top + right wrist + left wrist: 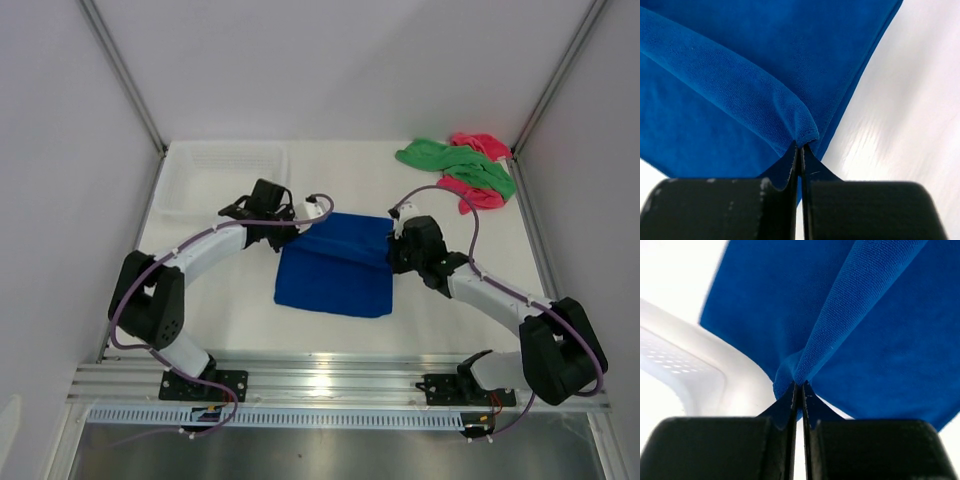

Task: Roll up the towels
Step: Fold the towel

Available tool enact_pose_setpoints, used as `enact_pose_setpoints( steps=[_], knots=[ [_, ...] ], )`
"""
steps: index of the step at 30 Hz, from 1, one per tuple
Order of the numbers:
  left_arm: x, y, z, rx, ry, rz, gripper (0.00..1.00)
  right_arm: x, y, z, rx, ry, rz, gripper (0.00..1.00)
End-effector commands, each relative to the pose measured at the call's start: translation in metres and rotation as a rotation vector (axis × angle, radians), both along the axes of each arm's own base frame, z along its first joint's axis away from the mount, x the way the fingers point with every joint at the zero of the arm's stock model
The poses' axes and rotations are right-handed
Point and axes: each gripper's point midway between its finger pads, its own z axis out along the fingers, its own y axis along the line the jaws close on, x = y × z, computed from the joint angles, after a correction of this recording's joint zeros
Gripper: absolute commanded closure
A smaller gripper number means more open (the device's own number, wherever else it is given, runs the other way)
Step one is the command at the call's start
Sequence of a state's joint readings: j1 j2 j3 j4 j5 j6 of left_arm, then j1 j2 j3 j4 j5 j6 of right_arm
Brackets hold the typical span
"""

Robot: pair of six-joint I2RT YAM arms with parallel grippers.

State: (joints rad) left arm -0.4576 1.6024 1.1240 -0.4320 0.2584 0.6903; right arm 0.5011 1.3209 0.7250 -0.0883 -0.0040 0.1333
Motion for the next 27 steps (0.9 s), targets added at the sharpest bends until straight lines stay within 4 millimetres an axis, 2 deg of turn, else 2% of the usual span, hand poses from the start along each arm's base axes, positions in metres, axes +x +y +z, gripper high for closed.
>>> enact_pose_setpoints(
  steps=[1, 3, 6, 8, 9, 10, 11, 13, 15, 18, 20, 21, 23, 24, 25, 26, 27],
  knots=[
    [-0.02, -0.004, -0.004, -0.018, 0.041, -0.036, 0.92, -0.021, 0.0, -0.018, 0.03, 0.08, -0.042, 1.0],
    [-0.03, -0.003, -0.017, -0.002, 0.087, -0.045, 0.89, -0.033, 0.007, -0.033, 0.051, 0.138, -0.019, 0.97],
    [-0.04, -0.003, -0.028, 0.021, 0.131, -0.06, 0.84, -0.04, 0.011, -0.044, 0.061, 0.21, -0.038, 0.89],
    [-0.05, -0.001, -0.037, 0.046, 0.178, -0.079, 0.78, -0.048, 0.008, -0.055, 0.041, 0.276, -0.049, 0.77],
    [-0.053, 0.0, -0.039, 0.053, 0.191, -0.084, 0.69, -0.05, 0.008, -0.057, 0.039, 0.289, -0.049, 0.72],
    [-0.056, 0.001, -0.042, 0.061, 0.202, -0.091, 0.64, -0.053, 0.008, -0.057, 0.042, 0.301, -0.045, 0.6],
    [-0.062, 0.002, -0.043, 0.066, 0.225, -0.105, 0.6, -0.055, 0.008, -0.057, 0.047, 0.31, -0.048, 0.57],
    [-0.068, 0.005, -0.043, 0.079, 0.232, -0.129, 0.52, -0.056, 0.008, -0.049, 0.056, 0.307, -0.047, 0.49],
    [-0.082, 0.01, -0.038, 0.089, 0.267, -0.159, 0.46, -0.054, 0.009, -0.031, 0.08, 0.271, -0.048, 0.48],
    [-0.094, 0.01, -0.015, 0.073, 0.27, -0.216, 0.45, -0.052, 0.006, 0.001, 0.099, 0.215, -0.055, 0.46],
    [-0.084, 0.007, 0.001, 0.021, 0.247, -0.167, 0.48, -0.04, 0.003, 0.023, 0.13, 0.146, -0.071, 0.45],
    [-0.073, 0.002, 0.012, -0.007, 0.226, -0.131, 0.5, -0.034, 0.0, 0.028, 0.139, 0.13, -0.085, 0.47],
    [-0.04, -0.008, 0.032, -0.071, 0.203, 0.019, 0.61, -0.011, -0.009, 0.037, 0.177, 0.092, -0.133, 0.59],
    [-0.031, -0.004, 0.012, -0.033, 0.261, 0.104, 0.65, -0.004, -0.005, 0.028, 0.188, 0.121, -0.124, 0.62],
    [-0.028, -0.003, 0.004, -0.008, 0.298, 0.14, 0.65, 0.001, -0.005, 0.023, 0.19, 0.142, -0.126, 0.67],
    [-0.01, -0.009, 0.016, -0.023, 0.268, 0.164, 0.64, 0.008, -0.007, 0.018, 0.191, 0.162, -0.133, 0.69],
    [-0.005, -0.01, 0.009, -0.01, 0.284, 0.184, 0.64, 0.016, -0.002, 0.008, 0.182, 0.196, -0.122, 0.71]
  ],
)
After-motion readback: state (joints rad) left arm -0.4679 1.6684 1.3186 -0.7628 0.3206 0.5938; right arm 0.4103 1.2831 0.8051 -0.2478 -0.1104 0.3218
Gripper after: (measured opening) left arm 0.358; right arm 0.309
